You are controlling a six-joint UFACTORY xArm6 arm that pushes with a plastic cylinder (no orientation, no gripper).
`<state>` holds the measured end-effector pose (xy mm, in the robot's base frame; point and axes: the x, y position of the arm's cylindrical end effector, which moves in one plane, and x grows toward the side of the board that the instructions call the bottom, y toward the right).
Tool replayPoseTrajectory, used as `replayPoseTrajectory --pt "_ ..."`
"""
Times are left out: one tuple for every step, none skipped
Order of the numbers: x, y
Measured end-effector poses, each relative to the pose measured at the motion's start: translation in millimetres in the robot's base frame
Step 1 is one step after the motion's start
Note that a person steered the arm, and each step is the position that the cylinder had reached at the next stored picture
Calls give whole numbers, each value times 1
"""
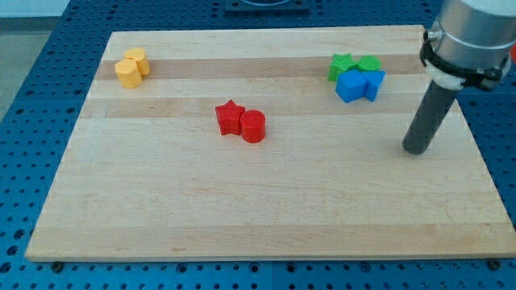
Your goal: Move the blue triangle towards the top left
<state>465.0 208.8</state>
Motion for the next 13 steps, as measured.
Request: replayPoseTrajectory --pt "-38 14" --pt "-91 14" --pt "-94 0" --pt "-121 -46" --pt "-114 -73" --pt "-106 -92" --pt "-109 -88" --pt "-128 -67" --pt "-137 -95" --pt "-136 -155" --pt "-157 -242" --pt "-134 -204" --pt "-102 -142"
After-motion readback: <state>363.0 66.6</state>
